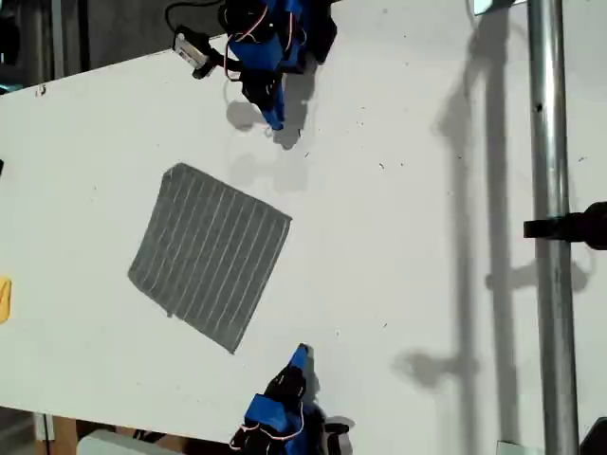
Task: Grasp corners of a towel and fold twice.
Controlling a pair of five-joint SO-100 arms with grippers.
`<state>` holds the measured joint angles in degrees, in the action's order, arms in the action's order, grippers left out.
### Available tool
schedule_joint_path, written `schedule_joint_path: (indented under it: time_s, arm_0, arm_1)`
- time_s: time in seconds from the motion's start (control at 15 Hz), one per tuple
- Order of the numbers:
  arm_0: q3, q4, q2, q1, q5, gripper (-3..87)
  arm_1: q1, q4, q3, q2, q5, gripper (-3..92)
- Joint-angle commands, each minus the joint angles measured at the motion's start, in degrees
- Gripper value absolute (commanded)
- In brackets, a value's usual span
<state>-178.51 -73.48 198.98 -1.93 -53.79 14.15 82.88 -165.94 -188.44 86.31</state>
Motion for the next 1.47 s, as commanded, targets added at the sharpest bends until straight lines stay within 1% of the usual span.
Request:
schedule_joint_path:
  time_s: [0.0, 0.4, 0.73, 0.8, 0.93, 1.0, 1.07, 1.2, 1.27, 1.4]
  arm_0:
    - [-0.4, -0.4, 0.4, -16.1, -29.9, -2.6]
    - [-0.4, -0.5, 0.4, -16.0, -30.0, -2.6]
    - [-0.4, -0.5, 0.4, -16.2, -30.9, -2.6]
    - [-0.3, -0.4, 0.4, -16.3, -31.7, -2.7]
    - [2.0, 0.0, 0.3, -13.5, -35.2, -2.9]
    - [3.8, 2.2, 0.1, -12.4, -36.1, -2.9]
    - [7.9, 2.2, -1.9, -12.3, -36.3, -2.9]
    - [23.6, -2.5, -14.1, -15.4, -31.8, -2.9]
    - [31.7, -4.7, -20.3, -17.1, -29.3, -2.9]
    - [45.9, -8.9, -32.3, -20.3, -23.8, -2.9]
  arm_1:
    - [-3.0, 0.9, 0.5, -0.1, -0.9, -0.2]
    - [-1.2, 1.0, 1.0, -0.1, -0.8, -0.2]
    - [-1.8, 0.8, 1.6, -0.1, -0.3, -0.2]
    - [-2.2, 1.0, 2.2, -0.1, 1.2, -0.2]
    - [-3.6, 0.6, 5.6, 0.4, 2.3, -0.3]
    - [-3.9, 0.4, 9.4, 4.0, 2.7, -0.3]
    - [-3.3, -1.9, 16.3, 13.9, 0.9, -0.3]
    - [-2.0, -6.1, 33.2, 36.5, -5.1, -0.3]
    - [-2.3, -8.3, 38.7, 43.4, -6.5, -0.3]
    - [-2.7, -9.8, 49.9, 57.0, -8.9, -0.3]
